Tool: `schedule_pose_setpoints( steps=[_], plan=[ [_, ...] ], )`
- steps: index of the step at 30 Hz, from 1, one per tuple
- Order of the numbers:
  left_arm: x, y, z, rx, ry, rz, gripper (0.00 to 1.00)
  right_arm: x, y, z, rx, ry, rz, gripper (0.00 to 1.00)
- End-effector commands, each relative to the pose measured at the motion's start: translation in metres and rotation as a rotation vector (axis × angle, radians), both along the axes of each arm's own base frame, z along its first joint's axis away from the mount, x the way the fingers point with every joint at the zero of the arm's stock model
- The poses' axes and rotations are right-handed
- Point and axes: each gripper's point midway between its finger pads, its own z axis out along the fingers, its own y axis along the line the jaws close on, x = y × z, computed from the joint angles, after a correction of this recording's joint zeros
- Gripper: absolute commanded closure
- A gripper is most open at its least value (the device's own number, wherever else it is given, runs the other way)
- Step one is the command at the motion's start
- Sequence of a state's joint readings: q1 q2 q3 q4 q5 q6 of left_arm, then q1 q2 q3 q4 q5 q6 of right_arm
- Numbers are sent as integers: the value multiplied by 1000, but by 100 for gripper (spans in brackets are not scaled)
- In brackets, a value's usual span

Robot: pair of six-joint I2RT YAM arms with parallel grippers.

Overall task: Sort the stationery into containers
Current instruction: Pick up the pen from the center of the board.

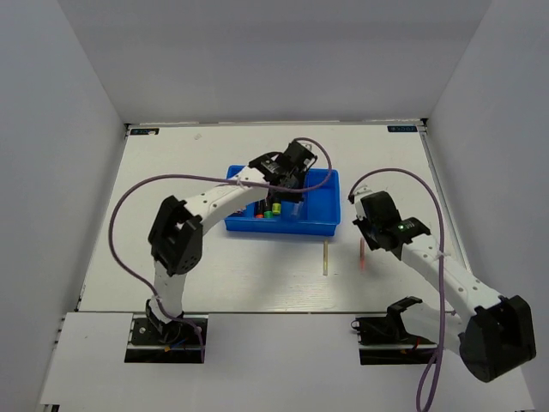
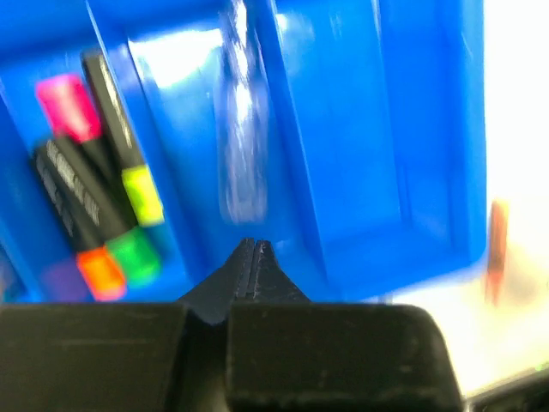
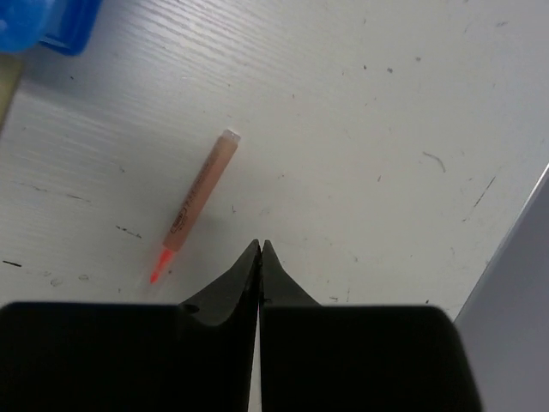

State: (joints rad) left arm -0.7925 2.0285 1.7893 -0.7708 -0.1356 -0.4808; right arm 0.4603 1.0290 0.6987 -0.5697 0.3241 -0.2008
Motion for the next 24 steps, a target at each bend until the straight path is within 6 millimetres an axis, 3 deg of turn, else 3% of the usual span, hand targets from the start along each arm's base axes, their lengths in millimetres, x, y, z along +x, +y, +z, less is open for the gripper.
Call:
schedule_pose_setpoints(
  steps=[1, 3, 4, 5, 6, 7, 8, 9, 10, 11, 19, 24],
  plan=[
    [-43, -3, 73, -60, -147, -48, 82, 1, -2, 2, 45, 54, -101, 100],
    [-77, 3, 65, -60, -136, -69, 64, -1, -4, -7, 55, 112, -139, 100],
    [-89, 10, 49, -28, -122, -74, 48, -7, 1, -10, 90, 157, -137, 93],
    [-93, 10, 66, -83, -167, -58, 40, -7, 0, -12, 105, 177, -153, 85],
    [-108, 22, 38, -25, -131, -68, 36, -11, 4, -19, 126, 225, -163, 80],
    [-122, 14, 36, -36, -141, -101, 34, -13, 6, -20, 148, 247, -167, 76],
    [-124, 18, 46, -54, -178, -79, 33, -12, 7, -21, 159, 257, -176, 74],
    [-138, 25, 26, -18, -159, -97, 33, -13, 9, -23, 178, 270, -178, 72],
    [-143, 25, 24, -17, -165, -105, 33, -14, 11, -26, 193, 294, -195, 69],
    [-145, 29, 27, -18, -187, -94, 33, -13, 16, -27, 224, 306, -183, 67],
    [-174, 62, -16, -5, -162, -64, 33, -8, 29, -52, 267, 431, -280, 61],
    [-181, 73, -22, -20, -166, -45, 33, -6, 30, -63, 258, 462, -310, 61]
  ],
)
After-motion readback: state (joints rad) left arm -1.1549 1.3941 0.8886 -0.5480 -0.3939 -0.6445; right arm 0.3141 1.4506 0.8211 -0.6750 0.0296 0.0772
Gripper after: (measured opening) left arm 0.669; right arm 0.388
